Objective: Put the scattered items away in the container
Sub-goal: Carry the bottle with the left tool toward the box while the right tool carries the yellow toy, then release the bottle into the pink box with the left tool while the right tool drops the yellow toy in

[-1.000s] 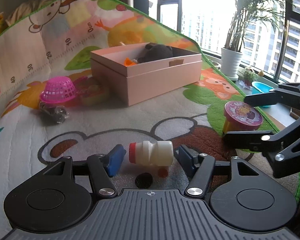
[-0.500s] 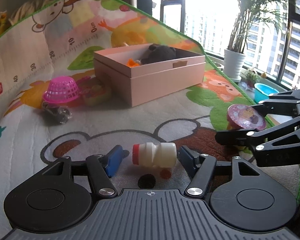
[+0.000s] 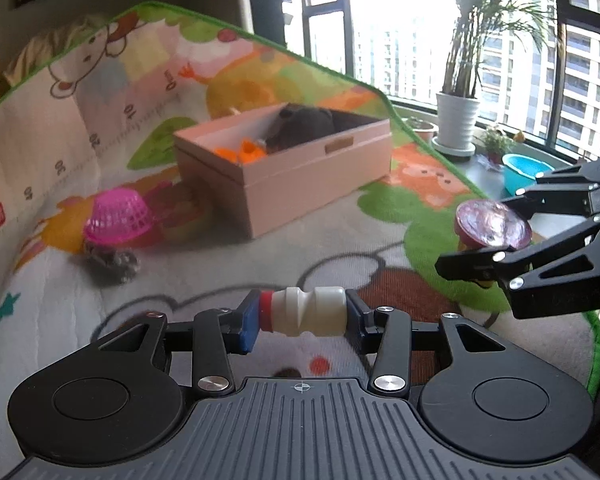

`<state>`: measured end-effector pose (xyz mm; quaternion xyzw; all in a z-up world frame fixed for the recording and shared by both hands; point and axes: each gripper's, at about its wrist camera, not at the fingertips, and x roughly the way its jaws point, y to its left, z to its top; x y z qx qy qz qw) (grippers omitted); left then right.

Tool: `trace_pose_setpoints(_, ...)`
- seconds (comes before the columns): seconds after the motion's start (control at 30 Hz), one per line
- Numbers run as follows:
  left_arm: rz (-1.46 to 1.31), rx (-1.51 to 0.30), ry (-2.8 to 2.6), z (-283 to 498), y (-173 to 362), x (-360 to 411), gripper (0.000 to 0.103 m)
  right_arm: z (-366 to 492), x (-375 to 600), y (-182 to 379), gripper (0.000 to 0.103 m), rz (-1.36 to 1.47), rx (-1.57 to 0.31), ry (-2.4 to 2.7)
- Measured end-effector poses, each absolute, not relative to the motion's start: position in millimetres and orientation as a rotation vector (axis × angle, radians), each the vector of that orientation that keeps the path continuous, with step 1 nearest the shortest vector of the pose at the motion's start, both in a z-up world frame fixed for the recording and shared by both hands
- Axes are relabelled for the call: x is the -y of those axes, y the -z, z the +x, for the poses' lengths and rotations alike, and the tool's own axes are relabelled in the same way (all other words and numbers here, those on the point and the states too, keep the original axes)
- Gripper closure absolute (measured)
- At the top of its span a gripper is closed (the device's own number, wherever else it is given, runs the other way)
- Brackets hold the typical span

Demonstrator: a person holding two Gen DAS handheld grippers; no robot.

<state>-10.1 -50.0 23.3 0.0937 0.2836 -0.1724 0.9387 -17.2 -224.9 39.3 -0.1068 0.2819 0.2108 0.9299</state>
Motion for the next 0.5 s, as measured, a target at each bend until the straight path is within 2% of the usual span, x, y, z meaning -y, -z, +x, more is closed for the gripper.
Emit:
trace_pose_setpoints(0.27, 0.193, -0.524, 0.361, 27.0, -50.3, 52.4, 0.055, 11.7, 233.6, -72.6, 0.047, -0.234, -0.493, -0.403)
trace_pose_setpoints(0.5, 0.182, -0.425, 0.384, 84.7, -80.0, 61.4, 0.055, 70.0, 225.9, -106.2, 0.047, -0.206, -0.381, -0.407)
